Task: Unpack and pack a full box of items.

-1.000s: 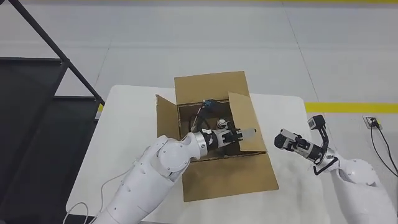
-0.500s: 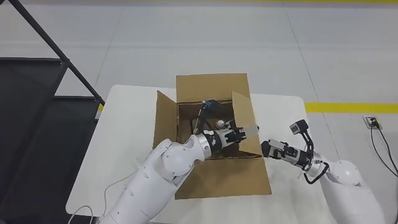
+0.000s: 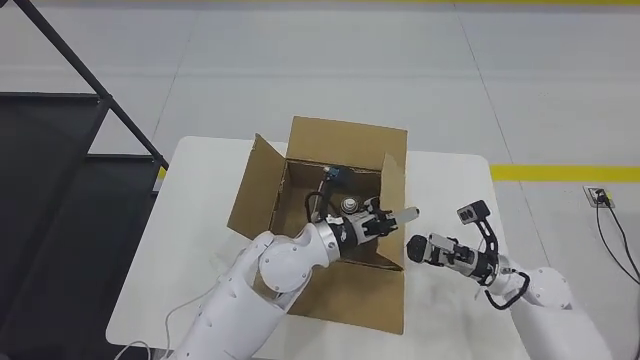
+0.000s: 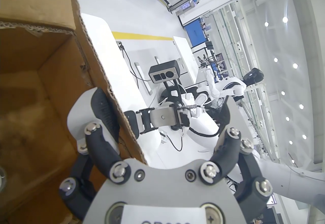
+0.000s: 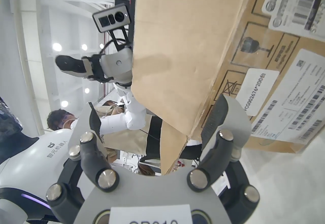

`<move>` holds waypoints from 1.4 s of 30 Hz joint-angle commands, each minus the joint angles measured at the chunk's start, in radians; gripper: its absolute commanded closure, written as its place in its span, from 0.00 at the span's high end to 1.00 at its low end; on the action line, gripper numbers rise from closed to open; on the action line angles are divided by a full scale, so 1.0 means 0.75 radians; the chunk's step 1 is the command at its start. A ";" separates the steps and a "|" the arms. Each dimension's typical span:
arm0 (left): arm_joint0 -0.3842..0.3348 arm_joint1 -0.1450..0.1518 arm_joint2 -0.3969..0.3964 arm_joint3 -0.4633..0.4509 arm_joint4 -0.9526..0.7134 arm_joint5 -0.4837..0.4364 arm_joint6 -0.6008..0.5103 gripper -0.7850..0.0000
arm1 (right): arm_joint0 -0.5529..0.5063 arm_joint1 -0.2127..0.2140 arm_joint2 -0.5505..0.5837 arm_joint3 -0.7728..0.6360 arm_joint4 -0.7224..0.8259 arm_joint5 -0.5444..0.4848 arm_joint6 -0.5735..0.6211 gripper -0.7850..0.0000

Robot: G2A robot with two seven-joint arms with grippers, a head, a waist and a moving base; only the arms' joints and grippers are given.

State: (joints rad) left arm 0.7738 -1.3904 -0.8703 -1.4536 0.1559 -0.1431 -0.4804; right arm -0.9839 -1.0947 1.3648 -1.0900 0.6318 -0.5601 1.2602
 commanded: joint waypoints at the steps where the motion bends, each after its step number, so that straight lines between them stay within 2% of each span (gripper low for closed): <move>1: -0.002 -0.005 0.013 -0.008 0.007 -0.001 -0.003 1.00 | -0.018 0.012 0.041 -0.004 0.037 -0.026 -0.026 1.00; 10: -0.055 -0.046 0.120 0.029 0.048 0.036 -0.007 1.00 | -0.165 0.065 0.296 -0.104 0.249 -0.131 -0.131 1.00; 20: -0.171 -0.134 0.287 0.178 0.041 0.068 0.000 1.00 | -0.319 0.081 0.500 -0.241 0.422 -0.199 -0.199 1.00; 31: -0.317 -0.264 0.436 0.428 -0.014 0.145 -0.022 1.00 | -0.334 0.077 0.539 -0.213 0.377 -0.226 -0.226 1.00; 38: -0.337 -0.306 0.456 0.510 0.006 0.171 -0.023 1.00 | -0.286 0.070 0.515 -0.155 0.351 -0.277 -0.278 1.00; 42: -0.330 -0.310 0.413 0.485 -0.013 0.132 -0.008 1.00 | -0.243 0.064 0.499 -0.106 0.382 -0.297 -0.297 1.00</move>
State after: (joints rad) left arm 0.5235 -1.6246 -0.5464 -1.0767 0.1490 -0.0330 -0.4907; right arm -1.1762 -1.0453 1.7415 -1.1835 0.9136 -0.7764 1.0438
